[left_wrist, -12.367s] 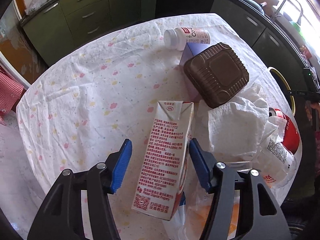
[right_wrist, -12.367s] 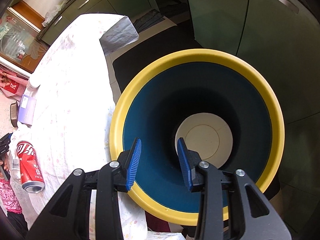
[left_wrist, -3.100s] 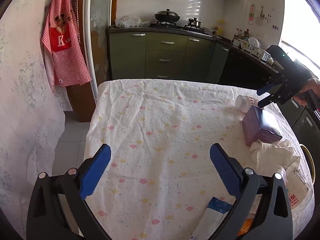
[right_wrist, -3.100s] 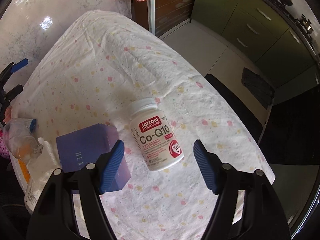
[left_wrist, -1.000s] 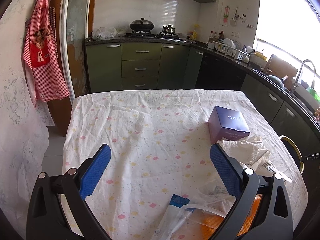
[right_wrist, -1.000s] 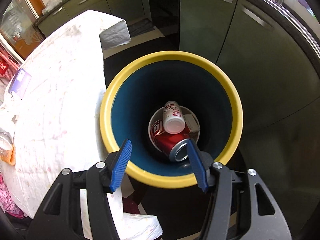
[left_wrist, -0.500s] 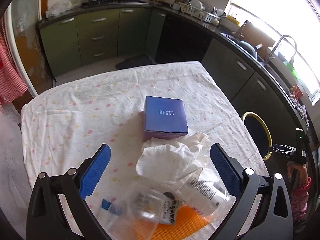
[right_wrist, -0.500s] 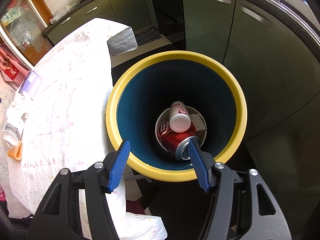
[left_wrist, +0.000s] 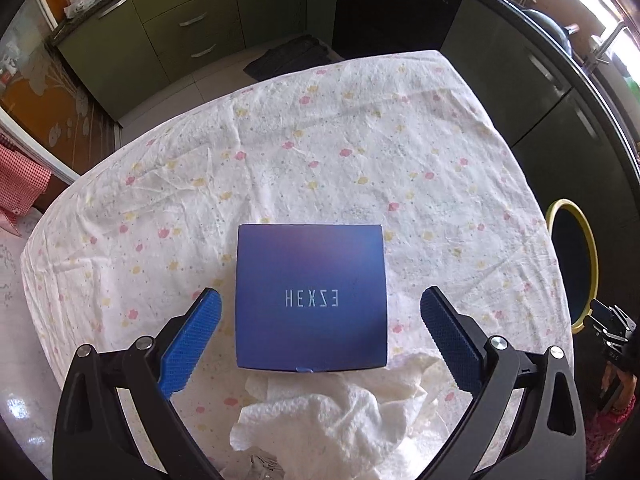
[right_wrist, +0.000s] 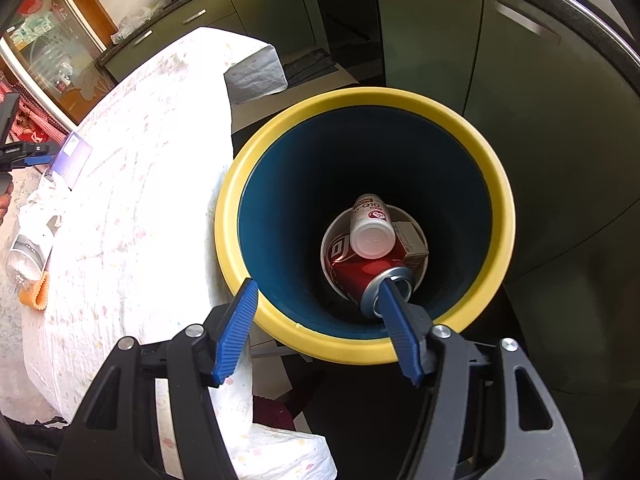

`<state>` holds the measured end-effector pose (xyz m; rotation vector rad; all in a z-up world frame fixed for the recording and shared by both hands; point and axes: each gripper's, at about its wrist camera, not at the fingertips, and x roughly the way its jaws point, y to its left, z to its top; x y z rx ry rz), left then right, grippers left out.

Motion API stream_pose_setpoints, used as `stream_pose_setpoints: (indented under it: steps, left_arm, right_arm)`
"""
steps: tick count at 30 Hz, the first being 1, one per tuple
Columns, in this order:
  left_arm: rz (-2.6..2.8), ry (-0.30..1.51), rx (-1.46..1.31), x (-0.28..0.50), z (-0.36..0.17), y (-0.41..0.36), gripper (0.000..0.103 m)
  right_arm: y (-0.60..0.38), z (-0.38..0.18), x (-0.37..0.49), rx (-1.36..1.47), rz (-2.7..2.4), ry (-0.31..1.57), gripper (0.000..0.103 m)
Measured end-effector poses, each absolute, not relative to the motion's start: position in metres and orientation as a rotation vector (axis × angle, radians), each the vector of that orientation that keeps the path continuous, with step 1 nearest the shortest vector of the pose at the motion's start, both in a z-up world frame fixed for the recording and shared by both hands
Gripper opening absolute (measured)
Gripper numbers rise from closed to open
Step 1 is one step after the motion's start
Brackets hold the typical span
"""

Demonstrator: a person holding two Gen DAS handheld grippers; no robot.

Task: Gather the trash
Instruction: 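Grasp the purple HEXZE box with the left tool and lift, then carry the purple box over the bin and open the left tool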

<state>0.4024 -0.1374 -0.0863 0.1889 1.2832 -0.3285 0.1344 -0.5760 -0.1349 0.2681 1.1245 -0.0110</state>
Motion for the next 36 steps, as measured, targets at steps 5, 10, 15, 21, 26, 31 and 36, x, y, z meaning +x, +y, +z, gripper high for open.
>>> stream_pose_setpoints:
  steps: [5, 10, 15, 21, 26, 31, 36]
  left_arm:
    - [-0.315, 1.313, 0.203, 0.409, -0.101, -0.144, 0.097]
    - [-0.3, 1.351, 0.203, 0.414, -0.114, -0.146, 0.084]
    - [-0.301, 1.359, 0.188, 0.416, -0.116, -0.145, 0.077]
    - [-0.31, 1.327, 0.193, 0.411, -0.099, -0.141, 0.077]
    - [-0.33, 1.261, 0.225, 0.402, -0.065, -0.146, 0.077]
    - [-0.406, 1.195, 0.275, 0.376, -0.028, -0.175, 0.077]
    - [-0.549, 1.144, 0.348, 0.337, -0.006, -0.241, 0.077]
  right_arm:
    - [-0.571, -0.138, 0.141, 0.258, 0.013, 1.132, 0.06]
    - [-0.567, -0.14, 0.145, 0.254, 0.024, 1.136, 0.06]
    - [-0.567, -0.14, 0.145, 0.252, 0.028, 1.14, 0.06]
    - [-0.57, -0.136, 0.142, 0.253, 0.023, 1.126, 0.06]
    - [-0.575, -0.127, 0.135, 0.255, 0.01, 1.099, 0.06]
    - [-0.587, -0.118, 0.12, 0.274, -0.014, 1.066, 0.06]
    - [-0.602, -0.107, 0.099, 0.28, -0.058, 1.034, 0.06]
